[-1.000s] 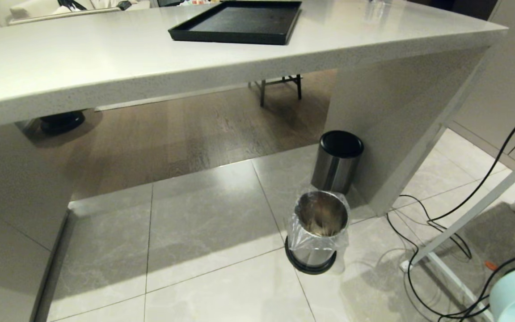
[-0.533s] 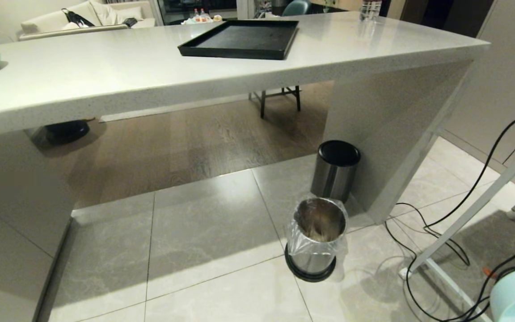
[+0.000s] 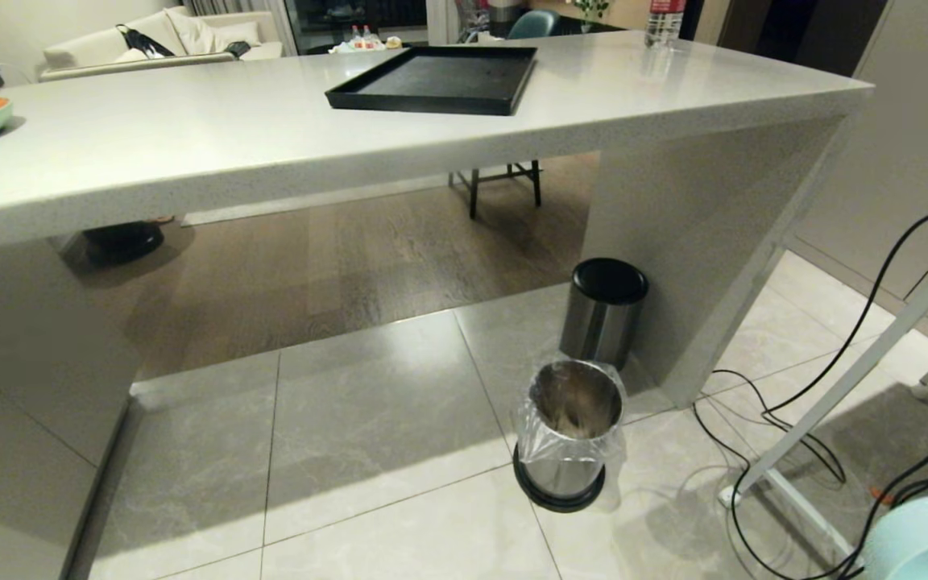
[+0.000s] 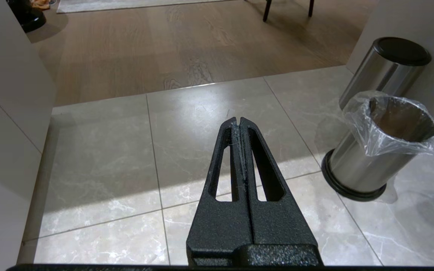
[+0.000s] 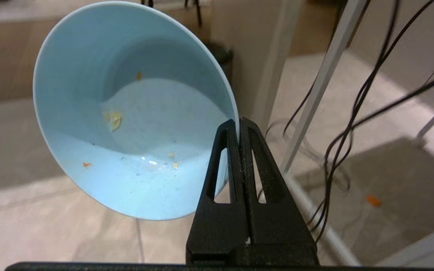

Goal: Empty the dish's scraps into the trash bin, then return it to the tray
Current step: Put the bowl back to the table

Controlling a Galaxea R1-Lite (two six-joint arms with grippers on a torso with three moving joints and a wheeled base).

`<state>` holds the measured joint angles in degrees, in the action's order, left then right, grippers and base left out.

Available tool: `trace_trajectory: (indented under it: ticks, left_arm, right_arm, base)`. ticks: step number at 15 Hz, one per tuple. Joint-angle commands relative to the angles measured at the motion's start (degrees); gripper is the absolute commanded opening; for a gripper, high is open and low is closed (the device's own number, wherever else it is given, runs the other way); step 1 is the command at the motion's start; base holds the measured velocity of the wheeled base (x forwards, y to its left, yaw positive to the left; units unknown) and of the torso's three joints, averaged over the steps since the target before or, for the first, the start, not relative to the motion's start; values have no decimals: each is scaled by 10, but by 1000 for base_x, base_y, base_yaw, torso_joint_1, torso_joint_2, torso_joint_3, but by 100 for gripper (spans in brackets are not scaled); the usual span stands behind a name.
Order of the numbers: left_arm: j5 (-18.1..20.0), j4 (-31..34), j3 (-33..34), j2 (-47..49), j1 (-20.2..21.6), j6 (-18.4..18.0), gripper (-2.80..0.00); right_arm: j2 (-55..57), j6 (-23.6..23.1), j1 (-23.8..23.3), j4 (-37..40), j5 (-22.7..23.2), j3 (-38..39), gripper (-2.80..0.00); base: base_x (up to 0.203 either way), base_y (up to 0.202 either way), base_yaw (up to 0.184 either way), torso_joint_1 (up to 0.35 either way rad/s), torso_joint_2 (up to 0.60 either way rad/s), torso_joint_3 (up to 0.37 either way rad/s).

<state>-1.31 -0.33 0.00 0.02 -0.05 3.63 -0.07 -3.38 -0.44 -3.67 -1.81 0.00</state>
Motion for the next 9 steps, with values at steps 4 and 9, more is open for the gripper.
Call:
trace_trajectory:
  ticks: [4, 9]
  left_arm:
    - [0, 0, 0, 1, 0, 0, -280]
    - [0, 0, 0, 1, 0, 0, -280]
  right_arm:
    - [1, 46, 0, 4, 1, 0, -280]
    - [1, 50, 0, 4, 1, 0, -280]
  base:
    - [0, 0, 0, 0, 0, 0]
    - [0, 0, 0, 0, 0, 0]
